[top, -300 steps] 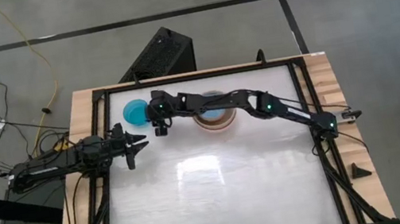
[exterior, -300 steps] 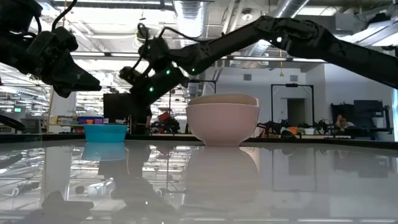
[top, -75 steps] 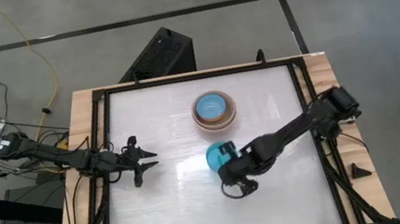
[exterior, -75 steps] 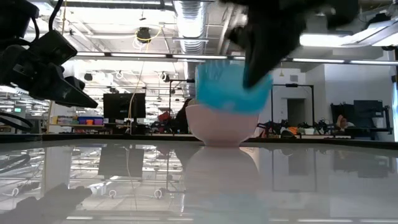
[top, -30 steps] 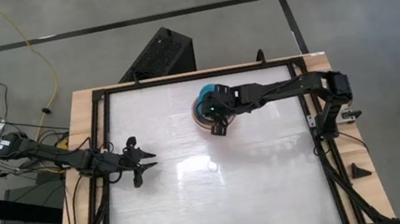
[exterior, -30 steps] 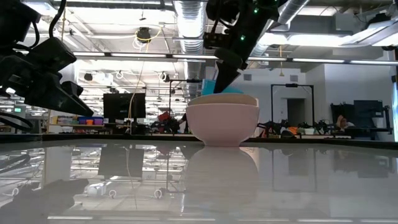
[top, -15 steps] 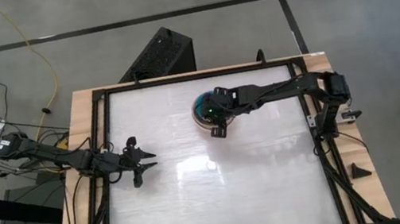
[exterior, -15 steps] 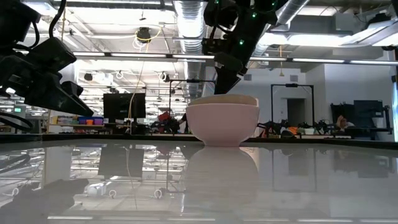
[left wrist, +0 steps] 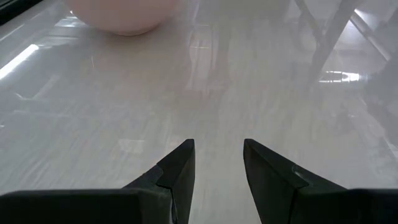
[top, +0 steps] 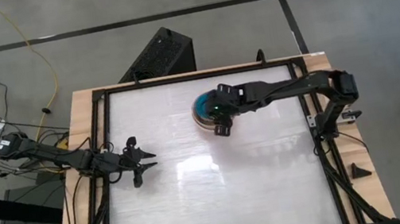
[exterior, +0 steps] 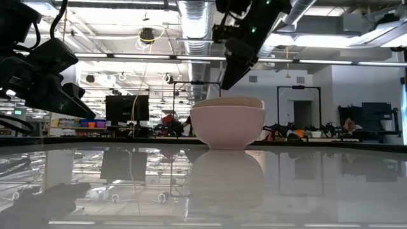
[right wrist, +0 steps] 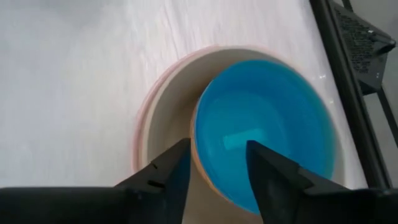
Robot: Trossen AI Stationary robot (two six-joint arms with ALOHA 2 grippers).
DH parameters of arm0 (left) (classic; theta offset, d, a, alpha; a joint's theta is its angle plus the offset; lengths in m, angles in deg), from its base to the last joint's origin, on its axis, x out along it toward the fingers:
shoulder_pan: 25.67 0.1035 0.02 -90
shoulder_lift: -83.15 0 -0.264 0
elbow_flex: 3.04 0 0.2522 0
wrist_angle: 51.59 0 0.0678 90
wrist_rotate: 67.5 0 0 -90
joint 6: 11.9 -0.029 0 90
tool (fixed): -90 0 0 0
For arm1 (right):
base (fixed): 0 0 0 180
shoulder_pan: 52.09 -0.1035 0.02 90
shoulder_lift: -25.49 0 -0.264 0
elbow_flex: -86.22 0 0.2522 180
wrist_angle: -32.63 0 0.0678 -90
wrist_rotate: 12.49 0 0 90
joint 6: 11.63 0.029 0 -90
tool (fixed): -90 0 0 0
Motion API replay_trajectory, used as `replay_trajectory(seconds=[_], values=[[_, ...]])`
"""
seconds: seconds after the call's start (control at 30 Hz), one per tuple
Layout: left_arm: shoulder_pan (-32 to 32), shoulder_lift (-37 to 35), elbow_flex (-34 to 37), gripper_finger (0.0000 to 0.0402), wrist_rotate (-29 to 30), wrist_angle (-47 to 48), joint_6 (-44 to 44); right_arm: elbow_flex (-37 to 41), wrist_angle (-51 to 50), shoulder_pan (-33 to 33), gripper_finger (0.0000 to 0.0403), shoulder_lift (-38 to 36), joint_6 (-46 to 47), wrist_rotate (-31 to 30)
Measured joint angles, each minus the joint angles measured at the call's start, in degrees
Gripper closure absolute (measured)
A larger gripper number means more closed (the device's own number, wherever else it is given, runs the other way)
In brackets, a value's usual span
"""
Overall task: Nest bowls inside each other
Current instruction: Return to Home Position
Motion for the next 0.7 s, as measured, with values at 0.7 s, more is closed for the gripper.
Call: replay_trajectory(seconds=[0.7], values=[[-0.01,0.02,0.0,0.0276,0.02,0.0,0.0,24.65,1.91,-19.3,0.0265,-31.23,12.92,-1.66]])
